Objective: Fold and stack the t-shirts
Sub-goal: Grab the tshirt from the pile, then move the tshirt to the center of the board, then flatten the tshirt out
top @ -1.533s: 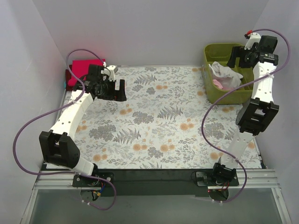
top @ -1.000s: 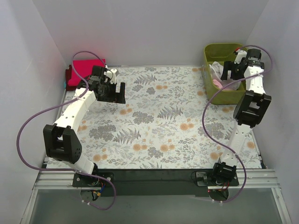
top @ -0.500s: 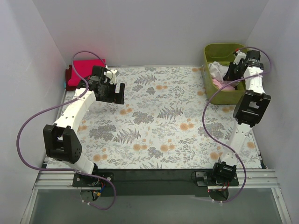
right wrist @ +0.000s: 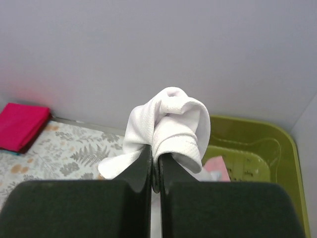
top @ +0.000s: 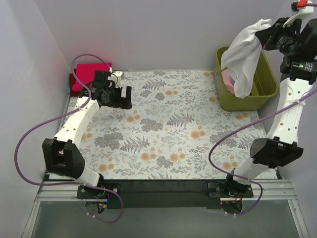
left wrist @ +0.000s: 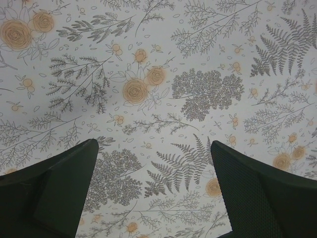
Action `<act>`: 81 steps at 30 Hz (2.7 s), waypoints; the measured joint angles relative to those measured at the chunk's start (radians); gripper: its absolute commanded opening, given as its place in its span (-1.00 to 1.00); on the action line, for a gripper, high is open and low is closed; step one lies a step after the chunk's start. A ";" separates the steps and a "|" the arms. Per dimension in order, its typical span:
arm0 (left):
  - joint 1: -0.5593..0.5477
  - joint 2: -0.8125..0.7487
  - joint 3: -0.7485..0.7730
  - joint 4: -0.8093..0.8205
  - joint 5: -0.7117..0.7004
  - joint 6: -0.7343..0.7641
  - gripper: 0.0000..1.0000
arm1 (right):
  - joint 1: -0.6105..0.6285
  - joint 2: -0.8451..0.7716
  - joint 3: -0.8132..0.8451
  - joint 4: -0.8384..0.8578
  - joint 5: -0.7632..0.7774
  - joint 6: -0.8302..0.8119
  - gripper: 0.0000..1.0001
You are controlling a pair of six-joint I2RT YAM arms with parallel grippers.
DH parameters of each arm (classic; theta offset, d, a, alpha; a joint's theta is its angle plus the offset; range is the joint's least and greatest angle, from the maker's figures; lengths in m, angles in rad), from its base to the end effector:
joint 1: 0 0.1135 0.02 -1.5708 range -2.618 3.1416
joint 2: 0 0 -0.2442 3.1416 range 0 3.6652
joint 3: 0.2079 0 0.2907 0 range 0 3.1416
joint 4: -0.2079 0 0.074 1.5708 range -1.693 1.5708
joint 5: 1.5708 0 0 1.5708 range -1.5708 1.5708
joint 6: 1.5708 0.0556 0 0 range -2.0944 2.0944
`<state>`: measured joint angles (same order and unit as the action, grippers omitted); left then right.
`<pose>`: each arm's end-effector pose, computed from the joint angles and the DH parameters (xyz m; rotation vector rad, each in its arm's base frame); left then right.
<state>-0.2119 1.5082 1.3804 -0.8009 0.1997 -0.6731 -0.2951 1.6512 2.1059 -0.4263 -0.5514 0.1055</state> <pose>0.3608 -0.0889 0.2776 -0.5059 2.5311 -0.6009 0.3817 -0.0856 0.5392 -0.1286 1.5477 0.2747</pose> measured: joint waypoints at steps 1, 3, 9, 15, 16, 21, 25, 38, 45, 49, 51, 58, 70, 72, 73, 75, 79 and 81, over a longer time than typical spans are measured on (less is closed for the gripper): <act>0.001 -0.005 0.000 0.002 0.004 -0.005 0.96 | 0.001 -0.023 0.006 0.022 -0.019 0.022 -0.97; 0.006 -0.015 0.000 0.001 0.019 -0.019 0.96 | 0.002 -0.061 0.006 0.050 -0.054 0.056 -0.97; 0.056 -0.055 0.000 0.001 0.106 -0.060 0.96 | 0.023 -0.180 -0.021 0.113 -0.138 0.159 -0.97; 0.129 -0.114 0.015 0.000 0.210 -0.088 0.95 | 0.140 -0.324 -0.093 0.183 -0.169 0.232 -0.97; 0.138 -0.121 0.026 -0.003 0.226 -0.091 0.96 | 0.171 -0.354 -0.124 0.192 -0.168 0.233 -0.97; 0.158 -0.146 0.072 -0.010 0.285 -0.090 0.95 | 0.314 -0.470 -0.319 0.220 -0.166 0.242 -0.97; 0.163 -0.172 0.074 -0.017 0.305 -0.087 0.95 | 0.418 -0.508 -0.472 0.220 -0.166 0.269 -0.97; 0.134 -0.148 -0.017 0.021 0.364 -0.060 0.84 | 0.104 -0.154 -0.702 0.001 -0.222 0.142 0.93; -0.013 -0.015 -0.202 0.059 0.332 -0.032 0.50 | 0.270 -0.182 -0.800 -0.227 -0.087 -0.225 0.51; -0.068 0.028 -0.261 0.080 0.331 -0.046 0.51 | 0.568 -0.349 -0.946 -0.277 -0.011 -0.395 0.23; -0.105 0.045 -0.279 0.098 0.335 -0.064 0.40 | 0.668 -0.371 -0.980 -0.291 0.011 -0.430 0.11; -0.166 0.171 -0.309 0.174 0.379 -0.130 0.29 | 0.831 -0.290 -1.088 -0.268 0.103 -0.463 0.23; -0.209 0.322 -0.268 0.231 0.372 -0.185 -0.16 | 0.995 -0.098 -1.064 -0.138 0.201 -0.428 0.55; -0.209 0.326 -0.266 0.230 0.364 -0.192 -0.27 | 1.005 -0.056 -1.060 -0.122 0.217 -0.413 0.61; -0.209 0.327 -0.266 0.230 0.362 -0.193 -0.31 | 1.007 -0.042 -1.058 -0.116 0.224 -0.406 0.61; -0.209 0.327 -0.266 0.229 0.359 -0.198 -0.44 | 1.016 -0.014 -1.054 -0.101 0.243 -0.388 0.59; -0.209 0.327 -0.266 0.228 0.351 -0.200 -0.74 | 1.027 0.007 -1.049 -0.079 0.285 -0.357 0.24; -0.209 0.327 -0.266 0.225 0.345 -0.199 -1.00 | 1.030 0.017 -1.042 -0.069 0.309 -0.346 -0.44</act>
<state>-0.4210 1.8347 1.1141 -0.5758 0.5449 -0.8722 0.7345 1.6684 1.0637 -0.4950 -0.2428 -0.2401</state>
